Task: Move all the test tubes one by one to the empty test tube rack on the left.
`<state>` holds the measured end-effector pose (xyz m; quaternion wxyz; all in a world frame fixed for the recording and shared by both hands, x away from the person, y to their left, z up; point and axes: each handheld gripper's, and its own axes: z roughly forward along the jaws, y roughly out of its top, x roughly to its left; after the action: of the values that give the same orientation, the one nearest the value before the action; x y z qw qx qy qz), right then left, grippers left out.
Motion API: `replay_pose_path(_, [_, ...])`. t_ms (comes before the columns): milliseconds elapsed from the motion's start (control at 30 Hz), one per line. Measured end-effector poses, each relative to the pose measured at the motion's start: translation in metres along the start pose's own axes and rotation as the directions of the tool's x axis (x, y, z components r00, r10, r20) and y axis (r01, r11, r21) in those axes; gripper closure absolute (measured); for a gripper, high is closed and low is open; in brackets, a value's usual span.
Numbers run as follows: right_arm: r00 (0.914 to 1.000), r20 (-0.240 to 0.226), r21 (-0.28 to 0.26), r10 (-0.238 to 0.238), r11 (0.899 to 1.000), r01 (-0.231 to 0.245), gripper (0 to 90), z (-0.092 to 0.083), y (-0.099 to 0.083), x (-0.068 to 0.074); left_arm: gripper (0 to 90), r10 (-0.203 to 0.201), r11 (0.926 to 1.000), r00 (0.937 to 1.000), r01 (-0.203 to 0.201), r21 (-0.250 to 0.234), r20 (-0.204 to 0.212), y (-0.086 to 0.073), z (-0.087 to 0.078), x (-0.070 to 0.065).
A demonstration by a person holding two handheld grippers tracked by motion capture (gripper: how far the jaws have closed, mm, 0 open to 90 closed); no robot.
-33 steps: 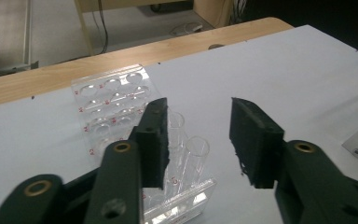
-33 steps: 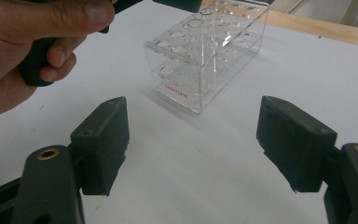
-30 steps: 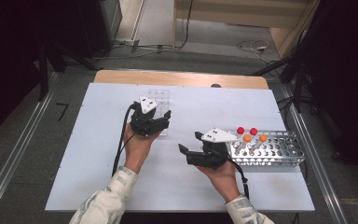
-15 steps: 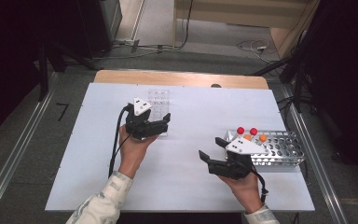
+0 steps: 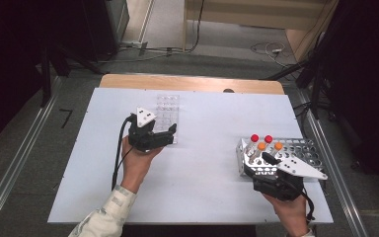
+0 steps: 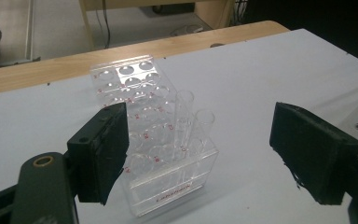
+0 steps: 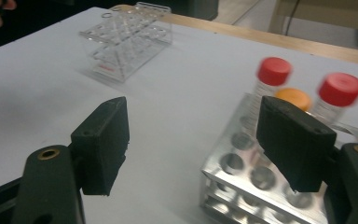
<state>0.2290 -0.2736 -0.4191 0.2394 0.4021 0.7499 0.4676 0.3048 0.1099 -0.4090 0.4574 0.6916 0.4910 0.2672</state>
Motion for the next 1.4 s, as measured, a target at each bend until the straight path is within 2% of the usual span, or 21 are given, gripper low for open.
replay_pose_path(133, [0.9982,0.056,0.001,0.021,1.000,-0.021,23.3,-0.009,-0.006,-0.016,20.0,-0.009,0.9999,0.9999,0.009,-0.007,0.004,-0.003,-0.004,0.003])
replay_pose_path(300, [0.9926,0.110,0.015,0.051,0.998,-0.053,20.2,-0.008,-0.013,-0.034,20.0,-0.014,0.9998,0.9998,0.014,-0.011,0.013,-0.009,-0.008,0.004])
replay_pose_path(433, [0.9882,0.141,0.035,0.061,0.997,-0.066,15.0,-0.002,-0.016,-0.042,20.0,-0.016,0.9998,0.9997,0.016,-0.013,0.018,-0.012,-0.010,0.004])
replay_pose_path(700, [0.9802,0.184,0.029,0.073,0.996,-0.079,15.0,0.008,-0.020,-0.053,20.0,-0.023,0.9995,0.9994,0.023,-0.020,0.025,-0.016,-0.015,0.006])
replay_pose_path(800, [0.9758,0.207,0.032,0.071,0.996,-0.079,23.6,0.012,-0.021,-0.056,20.0,-0.024,0.9995,0.9994,0.024,-0.018,0.023,-0.016,-0.016,0.007])
replay_pose_path(967, [0.9769,0.199,0.036,0.079,0.996,-0.088,32.1,0.015,-0.022,-0.061,20.0,-0.025,0.9995,0.9994,0.026,-0.018,0.025,-0.016,-0.016,0.006])
replay_pose_path(1067, [0.9765,0.201,0.038,0.077,0.996,-0.086,41.8,0.018,-0.024,-0.062,20.0,-0.023,0.9996,0.9994,0.024,-0.016,0.025,-0.016,-0.015,0.006])
replay_pose_path(1133, [0.9749,0.206,0.039,0.086,0.995,-0.096,51.4,0.020,-0.024,-0.064,20.0,-0.023,0.9996,0.9995,0.023,-0.014,0.024,-0.016,-0.015,0.006])
replay_pose_path(1267, [0.9788,0.175,0.041,0.107,0.992,-0.116,59.7,0.023,-0.024,-0.068,20.0,-0.028,0.9996,0.9993,0.028,-0.009,0.025,-0.018,-0.014,0.006])
replay_pose_path(1400, [0.9783,0.179,0.046,0.105,0.992,-0.115,67.0,0.024,-0.025,-0.068,20.1,-0.029,0.9995,0.9993,0.029,-0.007,0.025,-0.018,-0.014,0.007])
